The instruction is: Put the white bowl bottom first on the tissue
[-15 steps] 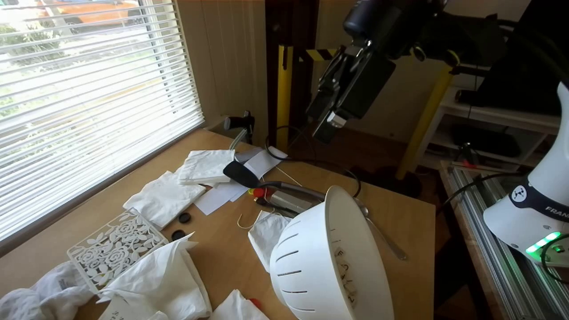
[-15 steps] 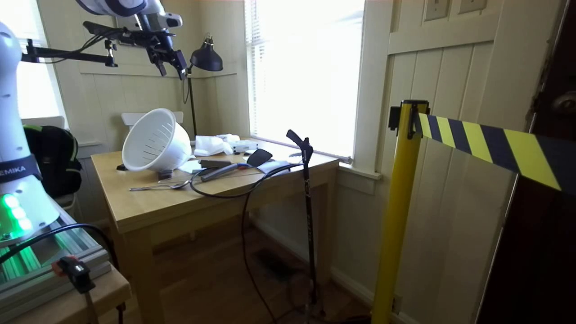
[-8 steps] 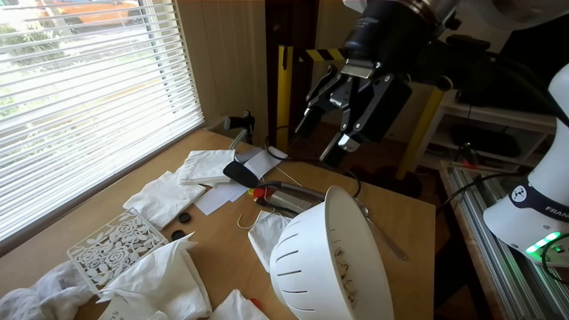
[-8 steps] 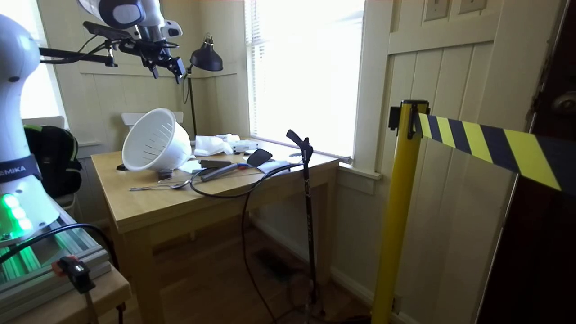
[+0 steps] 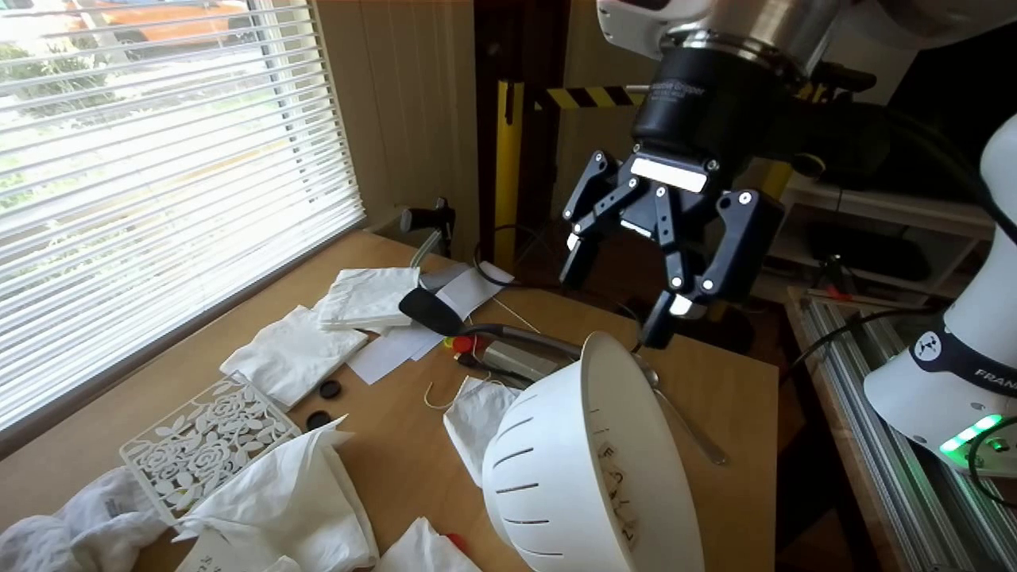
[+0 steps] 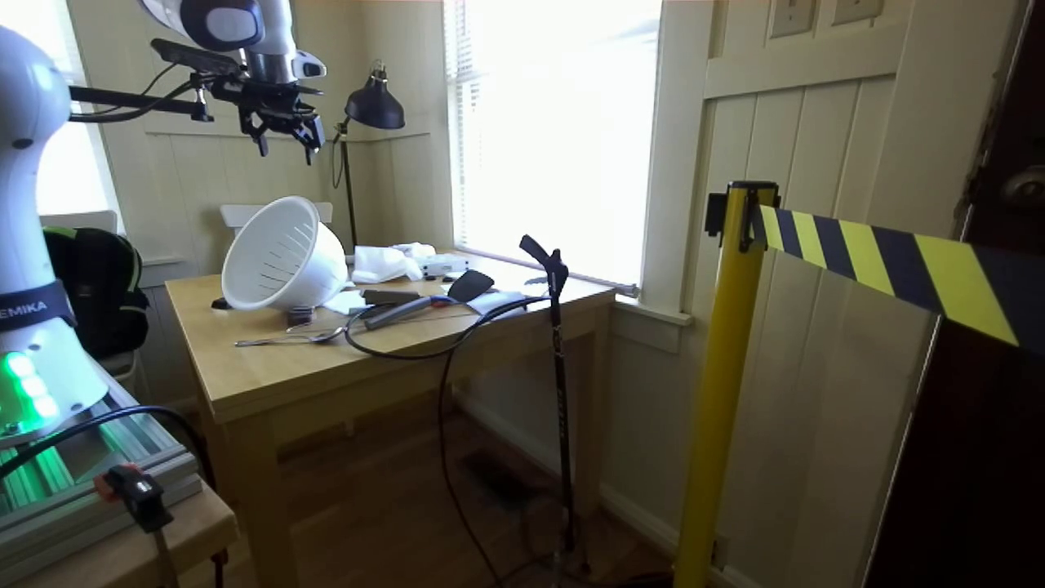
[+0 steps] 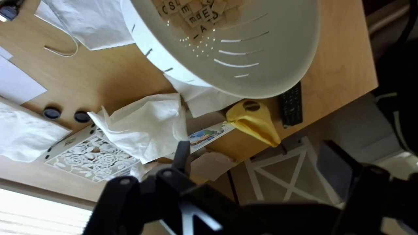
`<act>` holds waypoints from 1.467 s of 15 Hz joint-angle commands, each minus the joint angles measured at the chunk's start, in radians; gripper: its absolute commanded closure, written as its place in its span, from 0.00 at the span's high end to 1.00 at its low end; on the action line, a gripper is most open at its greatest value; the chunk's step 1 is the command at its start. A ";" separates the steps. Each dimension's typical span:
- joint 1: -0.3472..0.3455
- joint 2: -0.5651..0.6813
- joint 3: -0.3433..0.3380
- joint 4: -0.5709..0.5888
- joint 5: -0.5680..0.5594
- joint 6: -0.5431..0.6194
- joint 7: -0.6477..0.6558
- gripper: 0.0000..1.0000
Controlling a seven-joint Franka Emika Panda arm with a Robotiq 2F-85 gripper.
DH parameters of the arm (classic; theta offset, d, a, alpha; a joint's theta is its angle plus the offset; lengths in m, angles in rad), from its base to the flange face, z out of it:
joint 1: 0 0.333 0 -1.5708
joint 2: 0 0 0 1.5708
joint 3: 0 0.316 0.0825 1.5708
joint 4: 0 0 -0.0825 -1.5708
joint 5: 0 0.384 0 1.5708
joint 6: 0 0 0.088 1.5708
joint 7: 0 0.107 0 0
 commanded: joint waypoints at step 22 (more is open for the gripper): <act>-0.214 0.169 0.157 0.020 -0.208 -0.048 -0.490 1.00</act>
